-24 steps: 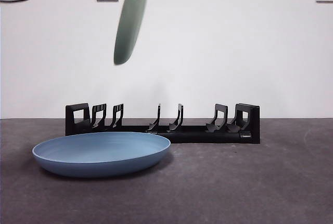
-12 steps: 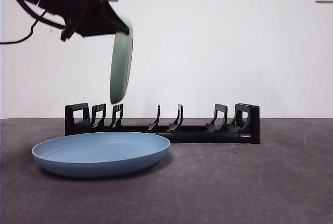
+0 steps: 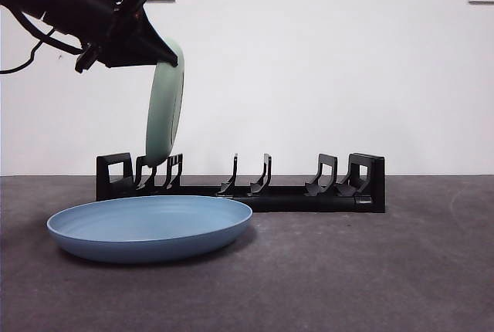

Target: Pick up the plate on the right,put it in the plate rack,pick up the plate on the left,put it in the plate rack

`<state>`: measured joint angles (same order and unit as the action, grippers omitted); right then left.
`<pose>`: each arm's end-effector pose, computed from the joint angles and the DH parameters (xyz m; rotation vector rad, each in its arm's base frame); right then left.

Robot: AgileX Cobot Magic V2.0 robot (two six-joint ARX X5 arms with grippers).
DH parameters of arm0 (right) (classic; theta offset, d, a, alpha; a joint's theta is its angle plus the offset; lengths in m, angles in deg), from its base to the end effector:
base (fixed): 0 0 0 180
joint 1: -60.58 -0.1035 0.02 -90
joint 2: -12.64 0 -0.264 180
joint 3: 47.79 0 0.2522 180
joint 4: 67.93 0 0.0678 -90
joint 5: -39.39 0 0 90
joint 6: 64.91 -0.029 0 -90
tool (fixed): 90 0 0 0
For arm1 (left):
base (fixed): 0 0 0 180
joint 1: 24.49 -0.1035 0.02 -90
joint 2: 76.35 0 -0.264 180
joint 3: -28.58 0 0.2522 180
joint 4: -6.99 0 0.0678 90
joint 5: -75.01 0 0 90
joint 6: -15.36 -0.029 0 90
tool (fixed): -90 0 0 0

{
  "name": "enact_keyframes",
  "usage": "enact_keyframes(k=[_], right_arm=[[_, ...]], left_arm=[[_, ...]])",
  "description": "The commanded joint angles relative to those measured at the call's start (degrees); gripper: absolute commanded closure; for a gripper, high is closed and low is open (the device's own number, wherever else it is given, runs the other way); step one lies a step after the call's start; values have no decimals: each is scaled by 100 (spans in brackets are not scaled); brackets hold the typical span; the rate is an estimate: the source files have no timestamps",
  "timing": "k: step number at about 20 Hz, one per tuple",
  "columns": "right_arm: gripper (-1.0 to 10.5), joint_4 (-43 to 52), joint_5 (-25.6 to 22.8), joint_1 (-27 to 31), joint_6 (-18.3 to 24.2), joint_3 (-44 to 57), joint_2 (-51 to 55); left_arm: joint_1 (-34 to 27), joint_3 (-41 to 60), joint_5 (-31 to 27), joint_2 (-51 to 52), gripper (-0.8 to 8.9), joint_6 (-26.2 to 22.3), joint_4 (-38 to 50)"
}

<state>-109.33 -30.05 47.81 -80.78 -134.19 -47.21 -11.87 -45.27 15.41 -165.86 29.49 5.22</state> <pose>0.1975 0.0552 0.4202 0.2854 0.3408 0.5386 0.3375 -0.0906 0.2716 -0.2812 0.3983 -0.7038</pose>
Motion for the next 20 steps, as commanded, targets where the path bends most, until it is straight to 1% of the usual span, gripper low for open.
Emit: enact_keyframes(k=[1,4,5,8,9,10,17,20], right_arm=[[363,11,-9,0,15,4,-59],[364,11,-2,-4,17,4,-103],[364,9,2,-4,17,4,-118],[364,9,11,-7,17,4,-168],[363,7,11,-7,17,4,-181],[363,4,13,-7,17,4,-201],[363,-315,20,-22,37,4,-365],[364,-581,35,-122,92,4,-490]], left_arm=[[-35,4,-20,2,821,-326,-105],[-35,4,-33,2,795,-452,-264],[-35,4,-33,2,750,-461,-280],[-35,4,-219,2,539,-472,-358],[-35,4,-323,2,496,-472,-385],[-35,4,-387,2,477,-474,-426],[-35,4,-452,26,466,-476,-525],[-20,2,-431,168,466,-474,-570]])
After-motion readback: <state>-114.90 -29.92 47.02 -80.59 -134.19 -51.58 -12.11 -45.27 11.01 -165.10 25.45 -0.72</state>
